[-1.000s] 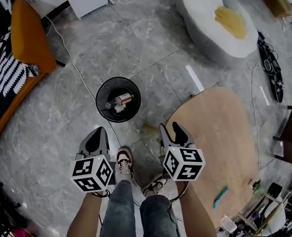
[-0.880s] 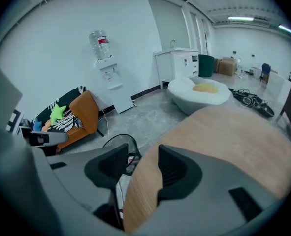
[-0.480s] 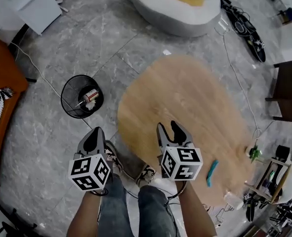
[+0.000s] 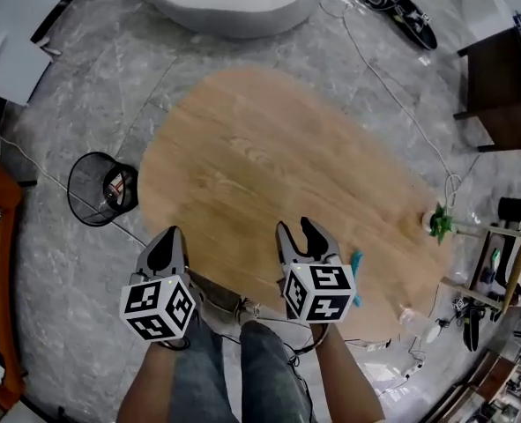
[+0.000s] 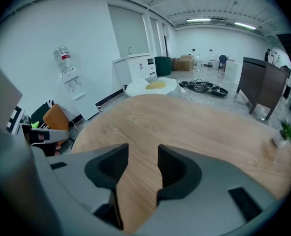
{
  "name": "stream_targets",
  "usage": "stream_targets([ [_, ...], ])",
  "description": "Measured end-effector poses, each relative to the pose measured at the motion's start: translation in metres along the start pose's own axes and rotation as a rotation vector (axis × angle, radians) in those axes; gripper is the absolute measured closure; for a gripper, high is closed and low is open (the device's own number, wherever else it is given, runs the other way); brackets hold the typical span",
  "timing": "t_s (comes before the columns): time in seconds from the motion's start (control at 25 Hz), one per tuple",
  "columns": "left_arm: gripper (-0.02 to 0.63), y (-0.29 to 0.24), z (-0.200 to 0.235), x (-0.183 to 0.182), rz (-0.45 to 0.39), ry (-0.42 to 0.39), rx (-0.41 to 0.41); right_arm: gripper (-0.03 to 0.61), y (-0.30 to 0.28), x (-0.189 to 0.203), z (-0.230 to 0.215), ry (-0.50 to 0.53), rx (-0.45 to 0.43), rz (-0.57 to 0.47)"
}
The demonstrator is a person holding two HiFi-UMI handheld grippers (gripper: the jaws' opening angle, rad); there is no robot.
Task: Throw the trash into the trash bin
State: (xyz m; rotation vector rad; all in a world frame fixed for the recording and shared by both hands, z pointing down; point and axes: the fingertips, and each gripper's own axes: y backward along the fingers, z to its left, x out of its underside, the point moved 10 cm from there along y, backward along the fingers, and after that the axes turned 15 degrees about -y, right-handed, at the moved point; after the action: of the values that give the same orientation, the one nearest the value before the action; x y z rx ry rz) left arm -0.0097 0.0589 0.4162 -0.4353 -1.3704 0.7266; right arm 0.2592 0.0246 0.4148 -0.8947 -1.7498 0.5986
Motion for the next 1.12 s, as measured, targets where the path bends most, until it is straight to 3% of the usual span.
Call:
stream_targets([
  [0.68,0.623,-0.032,-0.147,-0.003,0.057,-0.184,0.202,0.39,0.083,0.041,-0.134,-0.157,0.175,-0.061],
  [1.12,0.623,-0.044,-0.199,0.015,0.093,-0.251,0.257,0.394,0.093,0.068,-0.18,-0.18,0.223,-0.028],
])
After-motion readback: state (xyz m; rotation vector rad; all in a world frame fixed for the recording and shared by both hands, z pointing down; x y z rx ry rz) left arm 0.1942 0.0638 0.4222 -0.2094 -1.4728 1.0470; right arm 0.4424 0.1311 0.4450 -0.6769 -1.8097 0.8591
